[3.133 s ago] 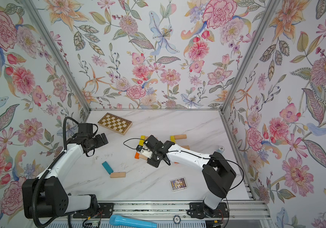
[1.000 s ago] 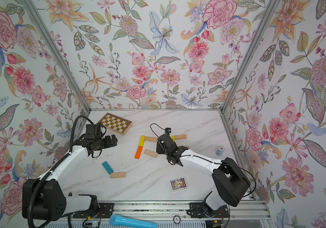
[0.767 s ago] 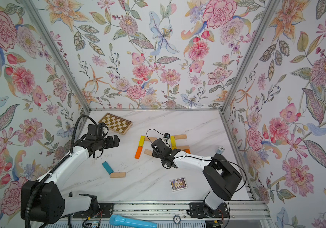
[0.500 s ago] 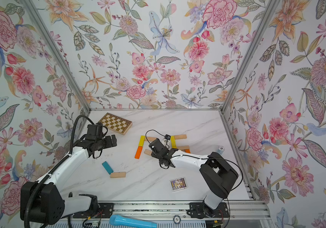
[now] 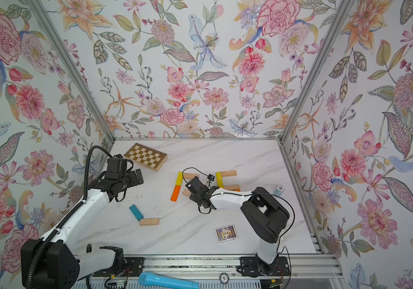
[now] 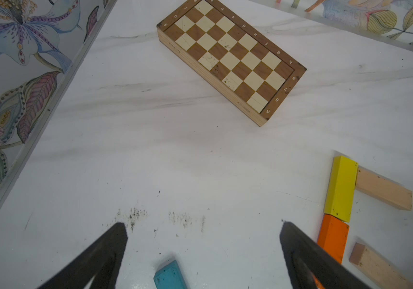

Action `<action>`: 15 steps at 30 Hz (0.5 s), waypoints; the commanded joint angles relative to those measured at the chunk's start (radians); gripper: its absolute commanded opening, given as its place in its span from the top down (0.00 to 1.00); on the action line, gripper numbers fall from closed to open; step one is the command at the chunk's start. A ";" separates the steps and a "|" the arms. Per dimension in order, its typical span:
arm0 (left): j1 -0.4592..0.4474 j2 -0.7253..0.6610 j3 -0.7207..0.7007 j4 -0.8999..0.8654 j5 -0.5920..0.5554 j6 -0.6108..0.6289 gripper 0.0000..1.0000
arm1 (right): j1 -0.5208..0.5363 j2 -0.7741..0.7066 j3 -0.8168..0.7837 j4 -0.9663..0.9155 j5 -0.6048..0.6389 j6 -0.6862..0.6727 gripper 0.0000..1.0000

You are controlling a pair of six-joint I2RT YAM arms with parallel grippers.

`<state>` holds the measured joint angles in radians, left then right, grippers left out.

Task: Assemble the number 6 with building blocks
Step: Assemble the building block at the center of the board.

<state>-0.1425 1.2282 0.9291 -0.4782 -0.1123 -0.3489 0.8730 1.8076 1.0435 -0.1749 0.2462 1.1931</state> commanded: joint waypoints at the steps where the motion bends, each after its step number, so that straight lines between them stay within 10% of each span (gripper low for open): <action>1: 0.000 -0.016 0.011 -0.016 0.003 -0.011 0.01 | -0.020 0.035 0.035 -0.002 -0.057 0.036 0.53; 15: 0.000 -0.007 0.010 -0.013 0.018 -0.004 0.01 | -0.065 0.101 0.042 0.111 -0.164 0.102 0.61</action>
<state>-0.1425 1.2282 0.9291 -0.4782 -0.1081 -0.3485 0.8139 1.8740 1.0737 -0.0811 0.1211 1.2625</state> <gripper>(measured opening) 0.989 0.389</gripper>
